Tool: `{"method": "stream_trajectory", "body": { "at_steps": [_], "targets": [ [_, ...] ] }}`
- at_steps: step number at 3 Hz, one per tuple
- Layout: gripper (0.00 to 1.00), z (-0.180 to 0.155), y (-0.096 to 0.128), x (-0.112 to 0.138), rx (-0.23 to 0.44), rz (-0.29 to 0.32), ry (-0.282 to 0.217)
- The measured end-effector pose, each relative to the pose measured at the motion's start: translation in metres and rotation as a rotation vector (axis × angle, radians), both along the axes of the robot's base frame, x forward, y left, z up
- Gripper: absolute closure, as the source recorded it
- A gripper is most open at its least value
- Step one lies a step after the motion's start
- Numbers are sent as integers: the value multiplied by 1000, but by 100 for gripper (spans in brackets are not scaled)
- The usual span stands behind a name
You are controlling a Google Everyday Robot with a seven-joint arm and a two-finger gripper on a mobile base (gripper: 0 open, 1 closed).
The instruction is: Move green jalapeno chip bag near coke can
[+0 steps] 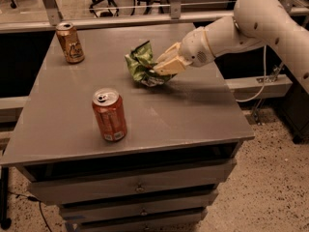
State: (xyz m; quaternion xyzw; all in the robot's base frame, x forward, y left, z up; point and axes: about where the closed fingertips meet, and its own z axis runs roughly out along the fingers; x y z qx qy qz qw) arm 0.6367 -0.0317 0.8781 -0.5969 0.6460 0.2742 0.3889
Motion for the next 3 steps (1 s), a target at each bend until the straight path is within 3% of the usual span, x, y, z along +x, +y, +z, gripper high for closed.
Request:
{"method": "stream_trajectory", "body": {
  "at_steps": [2, 3],
  "targets": [
    [100, 10, 5, -64, 9, 109, 79],
    [83, 7, 8, -86, 6, 140, 127]
  ]
}}
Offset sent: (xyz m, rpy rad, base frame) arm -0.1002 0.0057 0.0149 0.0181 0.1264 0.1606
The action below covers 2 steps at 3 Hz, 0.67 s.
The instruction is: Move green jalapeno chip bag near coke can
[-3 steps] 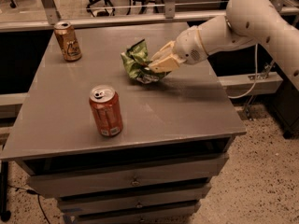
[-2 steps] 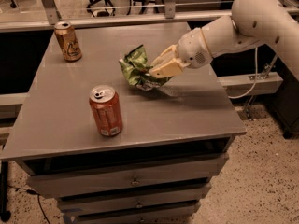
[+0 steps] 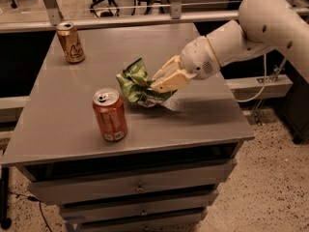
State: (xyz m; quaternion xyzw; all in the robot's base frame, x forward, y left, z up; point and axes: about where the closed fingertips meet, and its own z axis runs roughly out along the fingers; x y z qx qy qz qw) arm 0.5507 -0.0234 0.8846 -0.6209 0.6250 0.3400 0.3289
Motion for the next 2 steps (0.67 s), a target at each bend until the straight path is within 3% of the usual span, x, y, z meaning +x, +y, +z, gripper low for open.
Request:
{"method": "stream_trajectory", "body": {
  "at_steps": [2],
  "targets": [
    [36, -6, 5, -21, -16, 41, 40]
  ]
}}
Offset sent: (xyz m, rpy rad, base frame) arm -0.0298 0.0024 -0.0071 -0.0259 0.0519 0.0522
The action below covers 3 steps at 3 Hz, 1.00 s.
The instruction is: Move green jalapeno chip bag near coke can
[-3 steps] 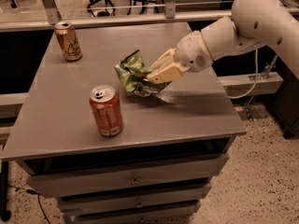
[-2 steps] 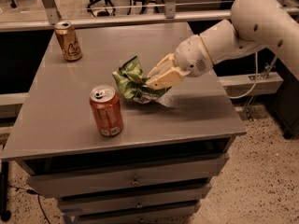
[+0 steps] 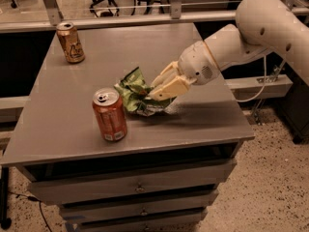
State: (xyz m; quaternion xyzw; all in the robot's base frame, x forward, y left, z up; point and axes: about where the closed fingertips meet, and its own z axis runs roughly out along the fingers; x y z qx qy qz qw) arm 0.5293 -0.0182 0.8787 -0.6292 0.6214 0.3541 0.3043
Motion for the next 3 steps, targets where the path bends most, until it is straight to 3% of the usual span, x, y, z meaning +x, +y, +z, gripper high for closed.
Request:
{"method": "stream_trajectory", "body": {
  "at_steps": [1, 2, 3],
  "targets": [
    [13, -1, -1, -4, -10, 9, 2],
    [0, 1, -5, -3, -28, 15, -11],
    [0, 4, -37, 14, -51, -49, -85]
  ]
}}
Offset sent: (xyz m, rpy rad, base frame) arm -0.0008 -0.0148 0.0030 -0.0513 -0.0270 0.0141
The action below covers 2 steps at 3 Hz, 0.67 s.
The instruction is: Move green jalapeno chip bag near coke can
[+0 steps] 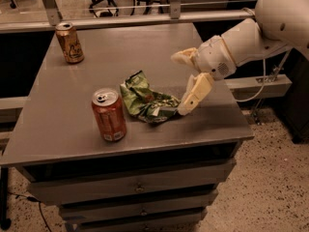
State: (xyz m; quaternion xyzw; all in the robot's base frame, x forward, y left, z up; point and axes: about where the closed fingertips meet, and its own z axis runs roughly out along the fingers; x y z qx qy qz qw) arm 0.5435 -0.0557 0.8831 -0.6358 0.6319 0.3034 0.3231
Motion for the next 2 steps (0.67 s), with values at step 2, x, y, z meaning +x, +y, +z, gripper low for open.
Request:
{"method": "stream_trajectory", "body": {
  "at_steps": [2],
  "targets": [
    [0, 24, -66, 39, 74, -152, -166]
  ]
}}
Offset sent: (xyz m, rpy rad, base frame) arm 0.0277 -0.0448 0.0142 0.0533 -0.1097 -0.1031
